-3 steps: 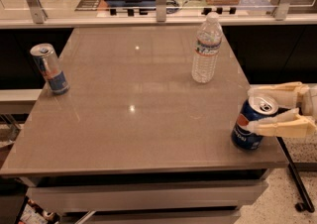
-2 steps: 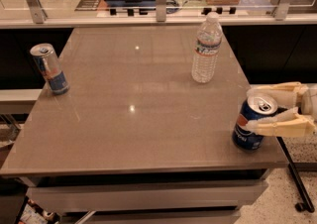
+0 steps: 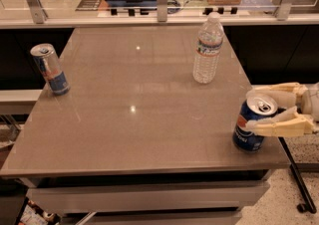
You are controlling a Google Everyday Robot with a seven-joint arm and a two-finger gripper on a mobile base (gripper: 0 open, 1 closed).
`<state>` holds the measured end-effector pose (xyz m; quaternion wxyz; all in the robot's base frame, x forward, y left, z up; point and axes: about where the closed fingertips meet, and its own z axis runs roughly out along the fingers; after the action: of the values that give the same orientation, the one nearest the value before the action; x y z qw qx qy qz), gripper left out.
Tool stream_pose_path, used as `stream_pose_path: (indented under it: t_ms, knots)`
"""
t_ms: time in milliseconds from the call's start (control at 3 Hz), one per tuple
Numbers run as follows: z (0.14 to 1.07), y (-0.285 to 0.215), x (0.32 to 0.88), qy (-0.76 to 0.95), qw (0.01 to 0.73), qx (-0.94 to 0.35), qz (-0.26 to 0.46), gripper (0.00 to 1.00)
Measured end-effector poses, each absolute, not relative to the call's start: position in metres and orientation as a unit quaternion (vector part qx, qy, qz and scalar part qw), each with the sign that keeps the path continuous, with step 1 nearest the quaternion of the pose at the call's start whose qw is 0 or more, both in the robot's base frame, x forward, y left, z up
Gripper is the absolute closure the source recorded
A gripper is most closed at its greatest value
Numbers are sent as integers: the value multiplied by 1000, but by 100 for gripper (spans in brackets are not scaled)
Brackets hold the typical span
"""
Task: Move pepsi can near redbull can
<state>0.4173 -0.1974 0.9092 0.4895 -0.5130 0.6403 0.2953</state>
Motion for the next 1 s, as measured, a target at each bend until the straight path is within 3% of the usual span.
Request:
stream_pose_path:
  t_ms: [1000]
  knots:
    - [932, -104, 463, 658, 536, -461, 260, 100]
